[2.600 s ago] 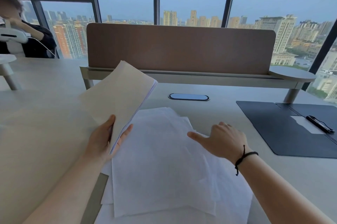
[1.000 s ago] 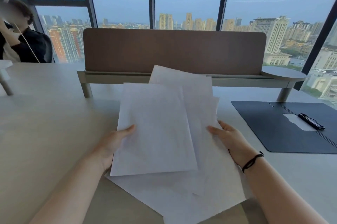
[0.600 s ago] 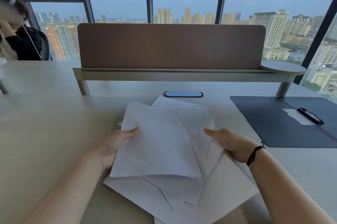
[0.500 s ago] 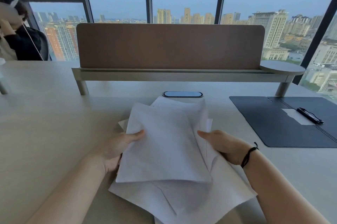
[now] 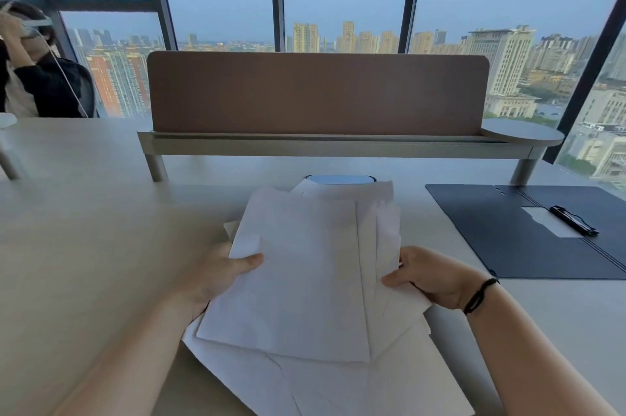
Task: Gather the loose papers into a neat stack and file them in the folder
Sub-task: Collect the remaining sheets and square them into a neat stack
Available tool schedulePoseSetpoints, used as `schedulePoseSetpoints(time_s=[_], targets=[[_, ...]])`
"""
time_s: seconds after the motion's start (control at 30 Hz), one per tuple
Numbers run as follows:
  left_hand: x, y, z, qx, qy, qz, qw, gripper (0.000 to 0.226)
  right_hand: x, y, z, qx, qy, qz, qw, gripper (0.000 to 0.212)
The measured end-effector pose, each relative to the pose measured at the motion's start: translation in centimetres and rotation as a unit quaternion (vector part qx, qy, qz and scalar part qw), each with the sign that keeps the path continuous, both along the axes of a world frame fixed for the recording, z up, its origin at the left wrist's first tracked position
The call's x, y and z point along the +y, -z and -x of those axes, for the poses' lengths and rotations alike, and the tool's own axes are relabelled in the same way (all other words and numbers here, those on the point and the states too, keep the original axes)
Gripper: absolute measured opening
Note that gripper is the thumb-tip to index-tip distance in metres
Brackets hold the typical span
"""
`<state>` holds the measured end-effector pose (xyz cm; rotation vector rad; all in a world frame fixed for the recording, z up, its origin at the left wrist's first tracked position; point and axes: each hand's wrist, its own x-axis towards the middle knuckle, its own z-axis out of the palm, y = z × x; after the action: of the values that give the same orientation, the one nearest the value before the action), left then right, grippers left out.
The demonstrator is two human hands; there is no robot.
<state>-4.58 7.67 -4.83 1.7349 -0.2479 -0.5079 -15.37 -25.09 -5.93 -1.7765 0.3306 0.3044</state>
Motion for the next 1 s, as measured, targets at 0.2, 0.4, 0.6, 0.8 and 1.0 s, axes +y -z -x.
schedulePoseSetpoints(time_s=[0.2, 0.4, 0.6, 0.8, 1.0], targets=[[0.3, 0.4, -0.6, -0.071, -0.019, 0.084, 0.994, 0.065, 0.2, 0.2, 0.3, -0.070, 0.006, -0.129, 0.989, 0.040], [-0.4, 1.0, -1.3, 0.032, -0.066, 0.147, 0.986, 0.048, 0.6, 0.9, -0.1, -0.123, 0.077, -0.213, 0.966, 0.051], [-0.9, 0.8, -0.3, 0.007, -0.061, 0.139, 0.988, 0.047, 1.6, 0.3, 0.3, -0.150, 0.127, -0.247, 0.949, 0.055], [-1.1, -1.7, 1.1, -0.079, -0.077, 0.149, 0.983, 0.033, 3.2, -2.2, 1.4, -0.165, 0.169, -0.228, 0.944, 0.024], [-1.5, -9.1, 3.1, -0.220, -0.116, 0.201, 0.947, 0.016, 4.2, -8.8, 1.8, -0.295, 0.121, -0.088, 0.944, 0.018]])
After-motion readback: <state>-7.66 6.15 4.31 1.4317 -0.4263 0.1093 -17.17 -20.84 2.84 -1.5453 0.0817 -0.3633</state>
